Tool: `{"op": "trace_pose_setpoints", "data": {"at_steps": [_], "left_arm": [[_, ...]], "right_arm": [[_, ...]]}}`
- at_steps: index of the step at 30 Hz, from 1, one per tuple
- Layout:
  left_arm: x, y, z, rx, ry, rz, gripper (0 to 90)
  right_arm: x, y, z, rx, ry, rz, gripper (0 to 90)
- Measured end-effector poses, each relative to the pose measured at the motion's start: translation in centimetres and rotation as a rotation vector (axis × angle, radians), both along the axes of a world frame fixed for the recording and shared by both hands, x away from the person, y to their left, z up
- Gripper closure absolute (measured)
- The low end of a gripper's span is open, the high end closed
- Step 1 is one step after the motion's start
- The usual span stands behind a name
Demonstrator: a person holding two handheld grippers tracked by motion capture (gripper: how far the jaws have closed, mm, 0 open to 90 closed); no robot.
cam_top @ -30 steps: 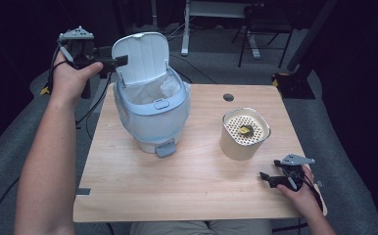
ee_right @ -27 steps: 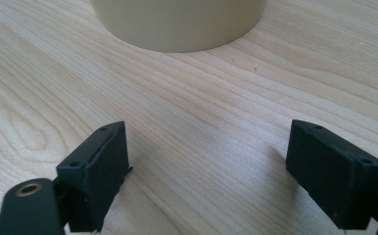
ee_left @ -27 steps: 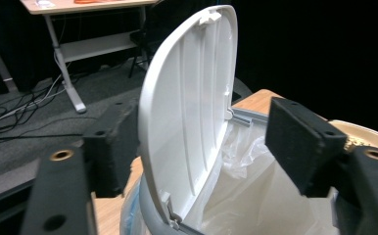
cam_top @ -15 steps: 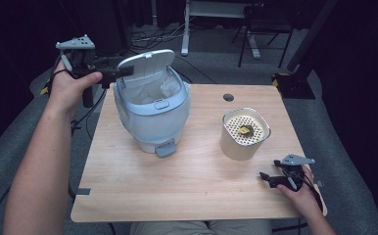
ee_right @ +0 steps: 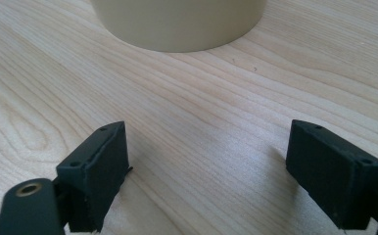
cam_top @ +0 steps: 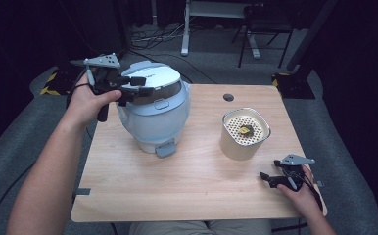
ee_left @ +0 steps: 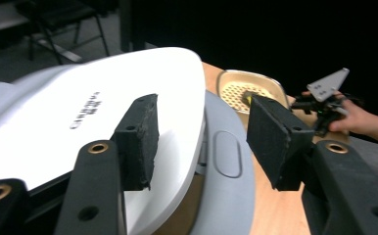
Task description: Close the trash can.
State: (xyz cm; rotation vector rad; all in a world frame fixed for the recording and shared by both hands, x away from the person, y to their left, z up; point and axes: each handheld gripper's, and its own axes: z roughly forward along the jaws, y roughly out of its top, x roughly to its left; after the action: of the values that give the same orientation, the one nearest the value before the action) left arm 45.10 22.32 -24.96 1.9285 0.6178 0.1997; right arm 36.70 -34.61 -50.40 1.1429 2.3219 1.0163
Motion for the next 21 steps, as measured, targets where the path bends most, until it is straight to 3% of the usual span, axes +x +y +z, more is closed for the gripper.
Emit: {"op": "trace_pose_setpoints", "data": {"at_steps": [7,11,14,21], "left_arm": [[0.4,-1.1,-0.9,0.059,-0.014,-0.058,48.2],[0.6,-1.3,-1.1,0.068,-0.010,-0.055,50.9],[0.9,-1.6,-1.7,0.113,-0.003,-0.049,53.2],[1.8,-1.6,-2.0,0.069,0.021,-0.044,57.4]], "right_arm": [[-0.1,0.0,0.0,0.003,0.001,0.003,16.2],[-0.1,0.0,0.0,0.003,0.002,0.007,16.2],[-0.1,0.0,0.0,0.003,0.002,0.009,16.2],[-0.2,0.1,0.0,0.003,0.003,0.008,16.2]]}}
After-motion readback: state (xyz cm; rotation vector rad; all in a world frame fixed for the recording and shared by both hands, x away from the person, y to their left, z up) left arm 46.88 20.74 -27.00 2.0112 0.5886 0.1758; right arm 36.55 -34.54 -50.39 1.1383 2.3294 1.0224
